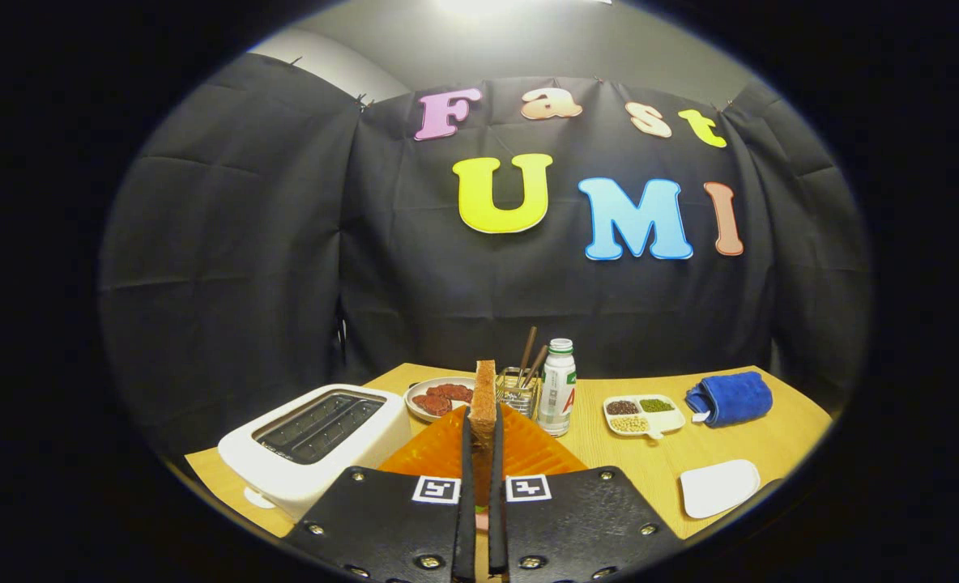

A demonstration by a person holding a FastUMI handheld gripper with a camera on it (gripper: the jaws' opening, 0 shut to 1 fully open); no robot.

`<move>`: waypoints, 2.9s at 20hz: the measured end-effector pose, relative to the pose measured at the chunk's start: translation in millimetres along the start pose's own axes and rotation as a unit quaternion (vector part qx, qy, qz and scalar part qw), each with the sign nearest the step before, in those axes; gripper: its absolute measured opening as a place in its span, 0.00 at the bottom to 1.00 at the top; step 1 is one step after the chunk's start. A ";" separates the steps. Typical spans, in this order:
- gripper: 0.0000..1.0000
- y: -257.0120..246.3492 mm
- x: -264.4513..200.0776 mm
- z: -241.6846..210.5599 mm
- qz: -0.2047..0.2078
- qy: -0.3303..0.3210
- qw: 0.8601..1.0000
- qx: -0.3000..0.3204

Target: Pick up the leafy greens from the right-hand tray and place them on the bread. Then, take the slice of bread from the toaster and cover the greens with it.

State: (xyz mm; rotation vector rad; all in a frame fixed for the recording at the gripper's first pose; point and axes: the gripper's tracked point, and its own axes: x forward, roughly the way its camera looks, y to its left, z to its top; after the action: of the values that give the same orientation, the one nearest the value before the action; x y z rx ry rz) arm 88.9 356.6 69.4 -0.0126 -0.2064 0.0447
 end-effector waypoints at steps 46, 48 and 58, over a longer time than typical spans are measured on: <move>0.55 -67.7 73.0 -67.0 -0.024 0.068 0.997 -0.015; 0.59 -77.4 66.3 -39.3 -0.023 0.038 0.999 -0.017; 0.59 -164.6 1.5 35.8 -0.021 -0.054 0.998 -0.018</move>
State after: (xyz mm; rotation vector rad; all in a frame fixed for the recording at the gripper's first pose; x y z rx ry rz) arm 90.1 192.5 107.6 -0.0427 -0.3146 0.0003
